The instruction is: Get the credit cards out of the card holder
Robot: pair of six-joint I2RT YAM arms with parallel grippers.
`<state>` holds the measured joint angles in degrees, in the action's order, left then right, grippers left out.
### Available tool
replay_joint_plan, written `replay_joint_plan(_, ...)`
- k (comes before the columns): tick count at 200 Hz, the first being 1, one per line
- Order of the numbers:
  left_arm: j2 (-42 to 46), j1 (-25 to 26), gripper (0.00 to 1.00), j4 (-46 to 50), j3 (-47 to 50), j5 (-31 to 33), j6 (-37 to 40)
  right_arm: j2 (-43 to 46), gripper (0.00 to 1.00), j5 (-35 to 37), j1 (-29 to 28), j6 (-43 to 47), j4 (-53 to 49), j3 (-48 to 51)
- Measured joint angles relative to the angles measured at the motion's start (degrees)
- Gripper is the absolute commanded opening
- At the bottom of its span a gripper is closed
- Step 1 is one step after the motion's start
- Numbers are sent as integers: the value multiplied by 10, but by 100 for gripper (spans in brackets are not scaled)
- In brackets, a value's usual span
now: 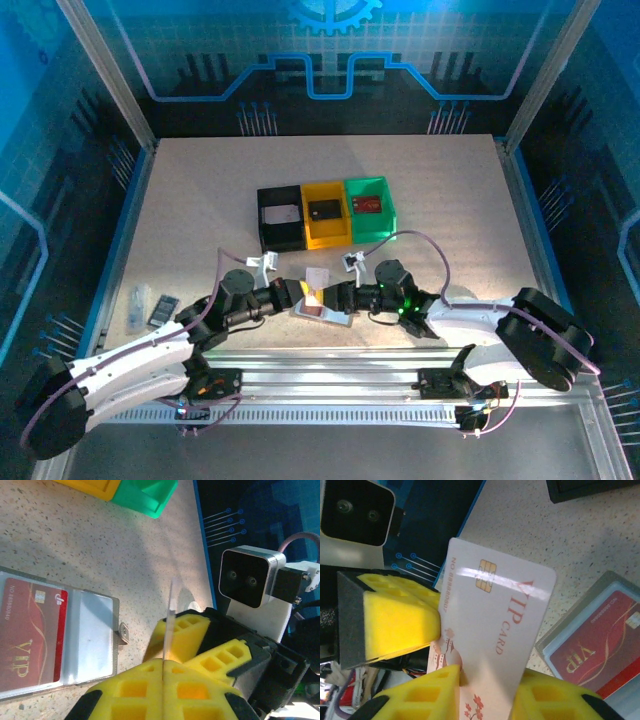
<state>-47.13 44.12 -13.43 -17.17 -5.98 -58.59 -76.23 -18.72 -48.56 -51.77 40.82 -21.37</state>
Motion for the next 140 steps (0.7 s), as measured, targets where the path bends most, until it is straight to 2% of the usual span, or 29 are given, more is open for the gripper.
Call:
replay_joint_plan(61,0,-1,0,8,6,6,1,36,2,3,0,9,-14,0)
replay_joint_plan(82,4,-1,27,17,5,5,5,43,0,2,-1,13,-28,0)
replay_joint_plan(106,16,-1,54,75,-14,5,35,58,0,-2,-2,28,-58,-5)
replay_joint_plan(120,27,-2,62,123,-39,1,55,64,0,-14,0,38,-85,-15)
replay_joint_plan(140,43,-9,66,193,-83,-13,89,65,0,-41,9,59,-131,-39)
